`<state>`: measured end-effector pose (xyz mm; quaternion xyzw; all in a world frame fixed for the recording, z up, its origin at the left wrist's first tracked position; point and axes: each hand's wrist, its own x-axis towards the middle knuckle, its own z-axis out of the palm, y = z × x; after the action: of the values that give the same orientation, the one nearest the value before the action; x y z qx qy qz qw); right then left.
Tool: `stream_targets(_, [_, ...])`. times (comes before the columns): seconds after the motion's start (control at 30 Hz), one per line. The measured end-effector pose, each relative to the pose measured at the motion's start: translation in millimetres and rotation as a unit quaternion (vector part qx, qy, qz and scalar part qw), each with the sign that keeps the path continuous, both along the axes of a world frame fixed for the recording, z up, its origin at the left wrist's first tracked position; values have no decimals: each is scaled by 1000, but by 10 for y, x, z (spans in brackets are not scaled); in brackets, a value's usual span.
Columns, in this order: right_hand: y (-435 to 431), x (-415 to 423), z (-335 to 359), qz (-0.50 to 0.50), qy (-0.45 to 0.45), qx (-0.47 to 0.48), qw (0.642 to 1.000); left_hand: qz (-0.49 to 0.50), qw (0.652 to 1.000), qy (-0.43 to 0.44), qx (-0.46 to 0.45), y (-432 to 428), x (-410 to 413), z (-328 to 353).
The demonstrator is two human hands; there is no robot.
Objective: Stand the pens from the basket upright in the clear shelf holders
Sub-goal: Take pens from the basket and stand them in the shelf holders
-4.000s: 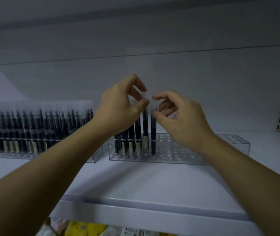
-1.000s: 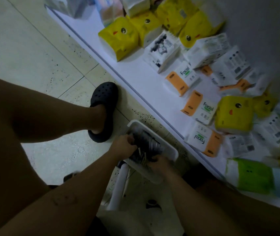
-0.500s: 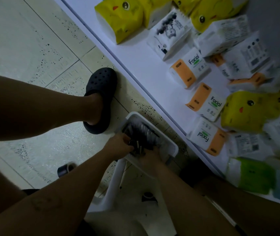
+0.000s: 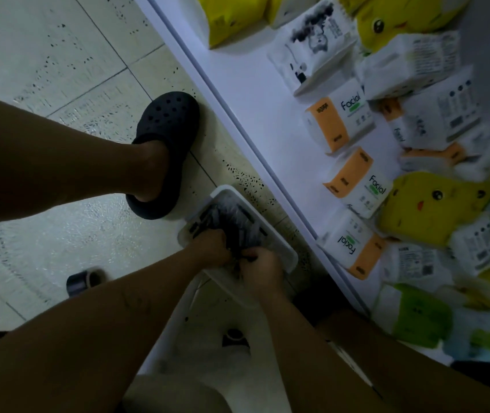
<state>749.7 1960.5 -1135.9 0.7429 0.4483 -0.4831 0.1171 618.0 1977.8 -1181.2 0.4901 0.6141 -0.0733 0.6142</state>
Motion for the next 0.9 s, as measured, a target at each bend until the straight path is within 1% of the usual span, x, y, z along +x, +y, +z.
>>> stream_targets(0.07, [94, -20, 87, -15, -1, 11, 1000, 19, 1000, -9, 13, 36, 56, -23])
stream_targets(0.17, [200, -36, 163, -42, 12, 41, 998, 37, 999, -27, 5, 56, 83, -78])
stream_targets(0.27, [289, -69, 190, -46, 17, 58, 997, 37, 997, -60, -14, 80, 99, -133])
stream_targets(0.33, [300, -91, 186, -31, 16, 62, 997, 39, 997, -64, -7, 92, 92, -127])
stream_targets(0.43, [287, -124, 220, -16, 12, 61, 998, 67, 997, -14, 30, 111, 63, -72])
stream_targets(0.5, [255, -150, 257, -26, 12, 60, 998, 71, 995, 29, 66, 107, 36, -22])
stream_targets(0.53, [226, -153, 270, -39, 15, 58, 997, 82, 993, 30, 79, 114, 22, 18])
stream_targets(0.67, [107, -108, 383, -93, 33, 62, 993, 162, 978, -15, 132, 180, -48, 228])
stream_targets(0.77, [58, -35, 545, -117, 39, 103, 987, 199, 966, -43, 160, 228, -109, 418])
stream_targets(0.9, [85, 29, 802, -149, 65, 162, 973, 242, 953, -99, 153, 284, -149, 772])
